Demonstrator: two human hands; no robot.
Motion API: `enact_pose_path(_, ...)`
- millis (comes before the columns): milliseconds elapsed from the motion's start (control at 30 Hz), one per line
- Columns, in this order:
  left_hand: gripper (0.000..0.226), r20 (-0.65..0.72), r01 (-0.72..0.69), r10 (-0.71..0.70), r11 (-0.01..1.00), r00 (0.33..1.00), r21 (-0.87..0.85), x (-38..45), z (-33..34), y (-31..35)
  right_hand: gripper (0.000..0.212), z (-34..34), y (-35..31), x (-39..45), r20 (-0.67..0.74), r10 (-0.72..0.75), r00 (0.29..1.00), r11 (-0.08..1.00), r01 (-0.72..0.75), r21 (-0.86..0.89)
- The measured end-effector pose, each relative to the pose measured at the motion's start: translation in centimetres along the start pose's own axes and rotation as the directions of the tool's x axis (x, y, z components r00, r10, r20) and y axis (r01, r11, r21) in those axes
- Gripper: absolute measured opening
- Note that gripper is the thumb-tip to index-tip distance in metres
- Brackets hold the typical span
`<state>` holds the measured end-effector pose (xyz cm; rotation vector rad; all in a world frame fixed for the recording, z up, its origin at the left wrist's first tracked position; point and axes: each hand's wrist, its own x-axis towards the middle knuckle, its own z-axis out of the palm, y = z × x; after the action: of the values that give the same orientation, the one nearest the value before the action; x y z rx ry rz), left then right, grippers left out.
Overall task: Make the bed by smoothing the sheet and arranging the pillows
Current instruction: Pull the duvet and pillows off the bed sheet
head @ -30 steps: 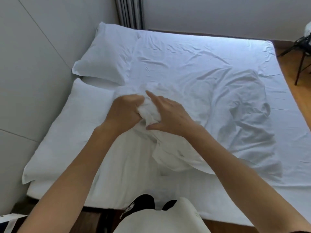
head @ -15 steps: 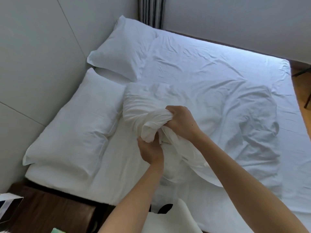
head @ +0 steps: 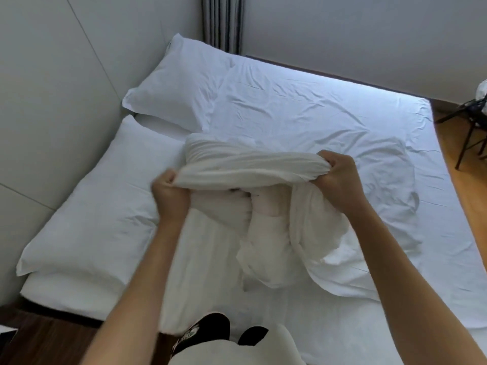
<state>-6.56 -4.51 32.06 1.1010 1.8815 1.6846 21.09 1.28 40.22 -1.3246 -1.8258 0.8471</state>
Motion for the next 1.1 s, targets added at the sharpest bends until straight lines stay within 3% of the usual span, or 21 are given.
enact_pose_path(33, 0.030, 0.050, -0.153, 0.150, 0.986, 0.987, 0.063, 1.6, -2.1, 2.7, 0.023, -0.5, 0.0, 0.1, -0.005, -0.021, 1.000, 0.999, 0.020, -0.030)
enact_pose_path(133, 0.033, 0.200, -0.528, 0.491, 0.818, 0.848, 0.229, 4.8, -6.9, 9.9, 0.021, -0.4, -0.1, 0.6, -0.044, -0.039, 0.998, 0.999, 0.038, -0.027)
enact_pose_path(167, 0.031, 0.240, -0.582, 0.531, 0.766, 0.812, 0.272, 5.3, -7.2, 11.1, 0.022, 0.0, -0.1, 0.8, -0.063, -0.027, 0.998, 0.999, 0.024, -0.041)
enact_pose_path(233, 0.031, 0.313, -0.583, 0.498, 0.749, 0.809, 0.315, 5.4, -6.7, 12.0, 0.017, 0.8, -0.5, 0.7, -0.053, 0.011, 0.999, 0.988, -0.019, -0.153)
enact_pose_path(267, 0.033, 0.344, -0.569, 0.468, 0.764, 0.814, 0.304, 5.1, -6.0, 11.7, 0.032, 1.1, -0.8, 0.6, 0.007, 0.033, 0.999, 0.971, -0.030, -0.239)
enact_pose_path(300, 0.037, 0.369, -0.563, 0.455, 0.778, 0.811, 0.278, 4.6, -5.4, 11.2, 0.064, 1.8, -1.4, 0.3, 0.116, 0.036, 0.993, 0.954, 0.000, -0.300)
enact_pose_path(367, 0.043, 0.392, -0.518, 0.410, 0.826, 0.824, 0.224, 3.2, -4.2, 9.3, 0.111, 4.0, -3.2, -0.3, 0.319, -0.035, 0.947, 0.936, 0.143, -0.320)
enact_pose_path(433, 0.046, 0.426, -0.457, 0.354, 0.873, 0.833, 0.169, 1.8, -2.9, 7.4, 0.118, 7.1, -4.7, -0.5, 0.418, -0.132, 0.899, 0.922, 0.266, -0.281)
enact_pose_path(533, 0.041, 0.457, -0.383, 0.273, 0.909, 0.846, 0.166, -0.1, -1.6, 4.7, 0.088, 11.0, -4.9, 0.4, 0.513, -0.057, 0.856, 0.907, 0.259, -0.331)
enact_pose_path(600, 0.026, 0.323, -0.299, 0.218, 0.927, 0.921, 0.227, -1.3, -1.7, 2.8, 0.045, 12.7, -4.4, 0.6, 0.531, -0.015, 0.847, 0.893, 0.251, -0.374)
enact_pose_path(633, 0.023, 0.211, -0.207, 0.153, 0.941, 0.965, 0.268, -2.0, -1.7, 1.8, 0.033, 13.3, -4.0, 0.5, 0.521, -0.023, 0.853, 0.906, 0.238, -0.351)
enact_pose_path(733, 0.022, -0.090, 0.101, -0.077, 0.948, 0.993, 0.303, -4.8, -1.6, -1.0, 0.043, 15.1, -3.5, -0.6, 0.478, -0.063, 0.876, 0.959, 0.185, -0.214)
enact_pose_path(833, 0.027, -0.180, 0.250, -0.203, 0.919, 0.963, 0.304, -6.9, -0.6, -2.7, 0.031, 16.0, -3.4, -1.2, 0.409, -0.031, 0.912, 0.993, 0.073, -0.088)
enact_pose_path(900, 0.026, -0.247, 0.356, -0.301, 0.909, 0.921, 0.218, -7.2, 0.2, -3.3, 0.032, 15.9, -3.3, -1.2, 0.397, 0.008, 0.918, 0.997, 0.026, -0.079)
enact_pose_path(1033, 0.045, -0.273, 0.370, -0.331, 0.923, 0.903, 0.103, -7.8, 2.5, -3.2, 0.047, 14.8, -3.7, -0.7, 0.282, 0.015, 0.959, 0.999, 0.000, -0.054)
enact_pose_path(1100, 0.042, -0.227, 0.355, -0.314, 0.919, 0.922, 0.172, -8.6, 3.8, -3.4, 0.054, 14.2, -3.9, -0.5, 0.246, 0.010, 0.969, 0.999, 0.001, -0.047)
